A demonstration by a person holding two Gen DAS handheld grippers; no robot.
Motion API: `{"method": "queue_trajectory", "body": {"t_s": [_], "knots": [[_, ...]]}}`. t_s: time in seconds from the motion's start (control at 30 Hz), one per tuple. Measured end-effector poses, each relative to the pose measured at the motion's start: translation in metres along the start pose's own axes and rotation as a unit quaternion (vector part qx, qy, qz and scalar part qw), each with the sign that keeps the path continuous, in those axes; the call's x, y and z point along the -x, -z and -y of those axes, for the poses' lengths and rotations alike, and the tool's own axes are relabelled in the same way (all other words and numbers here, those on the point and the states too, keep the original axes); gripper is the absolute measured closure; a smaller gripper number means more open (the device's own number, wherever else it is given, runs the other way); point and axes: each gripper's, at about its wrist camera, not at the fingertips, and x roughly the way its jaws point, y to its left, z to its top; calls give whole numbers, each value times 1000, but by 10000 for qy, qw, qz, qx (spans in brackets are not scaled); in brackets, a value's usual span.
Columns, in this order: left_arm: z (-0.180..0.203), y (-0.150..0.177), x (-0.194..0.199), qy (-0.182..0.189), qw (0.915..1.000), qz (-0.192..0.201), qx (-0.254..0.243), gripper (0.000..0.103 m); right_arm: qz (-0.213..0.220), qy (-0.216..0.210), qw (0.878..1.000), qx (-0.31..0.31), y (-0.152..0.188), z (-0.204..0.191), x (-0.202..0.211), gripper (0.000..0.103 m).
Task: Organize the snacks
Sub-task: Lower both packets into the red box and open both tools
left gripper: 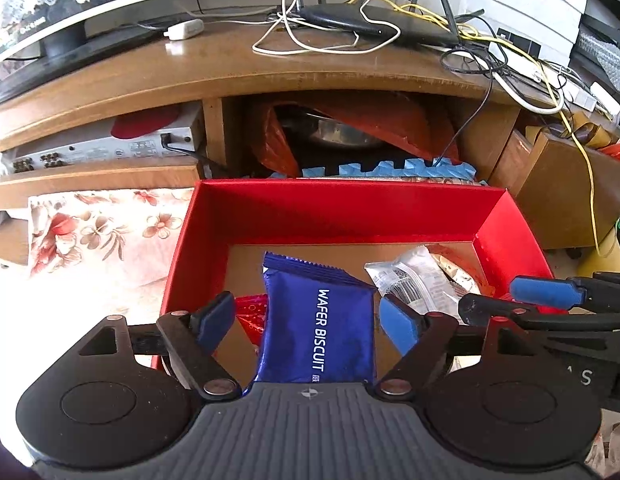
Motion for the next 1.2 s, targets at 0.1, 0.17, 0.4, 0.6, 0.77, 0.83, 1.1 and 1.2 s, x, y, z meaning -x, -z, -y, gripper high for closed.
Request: {"method": "queue_trajectory", "body": {"t_s": [0.1,0.17,0.4,0.6,0.77,0.83,1.1,1.2], "knots": [[-1,0,3,15,10000,17,17,19,19,-14,10000,-6,1,-1,3,55],[-2,1,4,27,10000,30,20,18,27,-16,10000,-11,1,-1,5,55],[-4,2,14,65,9999,97,56,18,51,-80,10000,-24,3,-5,14,55],[-6,5,21,86,9998,126,96,18,77,-135,9999,-9,5,-8,21,55],[-8,8,29,86,9998,148,143,18,94,-203,9997,-1,8,-13,27,55],[-10,10,33,86,9997,160,169,18,104,-239,9997,24,9,-15,30,55],[-17,20,47,35,9996,144,229,19,43,-377,9992,109,18,-27,38,55],[-19,26,52,21,9997,129,225,19,14,-421,9990,139,23,-31,42,55]]}}
